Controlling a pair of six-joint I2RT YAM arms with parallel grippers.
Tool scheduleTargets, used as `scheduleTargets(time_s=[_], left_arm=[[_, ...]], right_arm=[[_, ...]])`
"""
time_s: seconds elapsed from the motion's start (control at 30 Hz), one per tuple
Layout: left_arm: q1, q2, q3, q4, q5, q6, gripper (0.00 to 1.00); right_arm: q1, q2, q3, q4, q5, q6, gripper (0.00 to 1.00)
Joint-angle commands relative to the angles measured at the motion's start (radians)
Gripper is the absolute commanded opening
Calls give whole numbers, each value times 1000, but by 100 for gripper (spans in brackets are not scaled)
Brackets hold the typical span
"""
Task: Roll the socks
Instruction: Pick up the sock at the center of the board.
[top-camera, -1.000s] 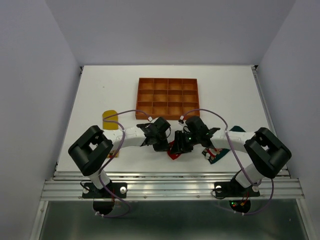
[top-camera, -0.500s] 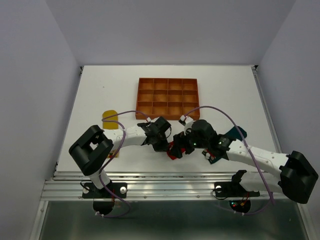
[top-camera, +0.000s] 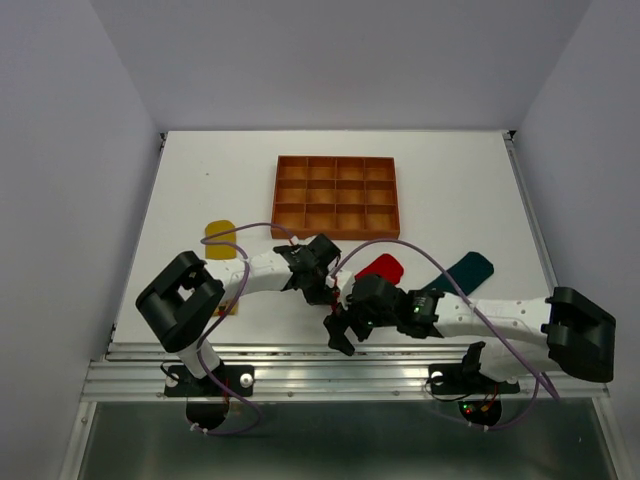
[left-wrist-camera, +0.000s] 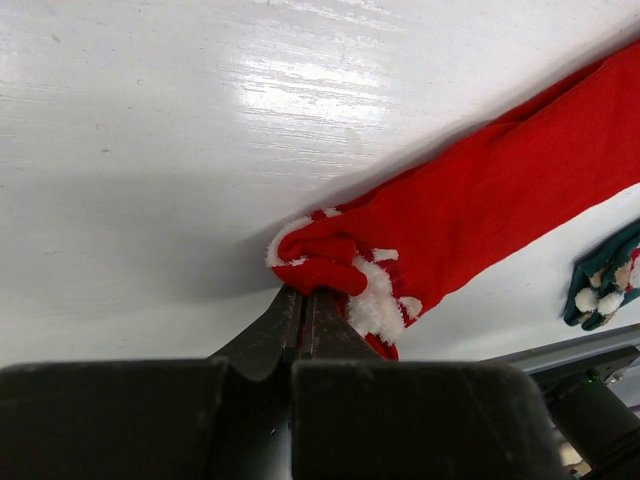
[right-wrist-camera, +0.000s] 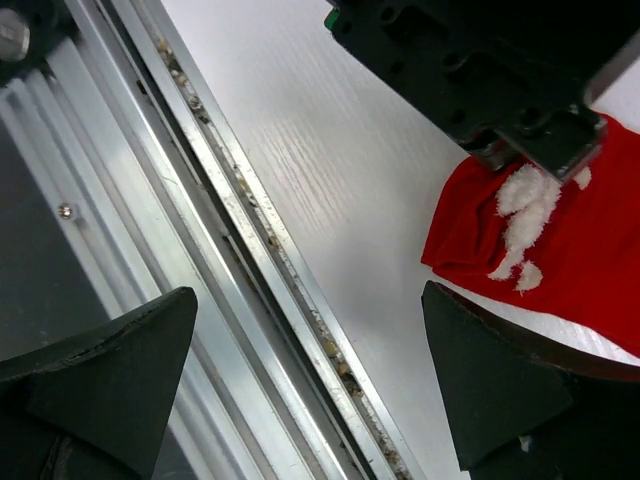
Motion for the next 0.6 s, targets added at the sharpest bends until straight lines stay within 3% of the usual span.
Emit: scheduleTargets(time_s=[0.0,0.17,0.57], left_arm=[[-8,-3,-37,-131,-24,10,0],[-11,5,-38,-131,-12,10,0],[-11,6,-38,-136,-11,10,0]], right_arm=[[66,39,65,2,184,-78,100],[116,111,125,-23,287,-114,100],[125,203,163,-10,316,-141,97]])
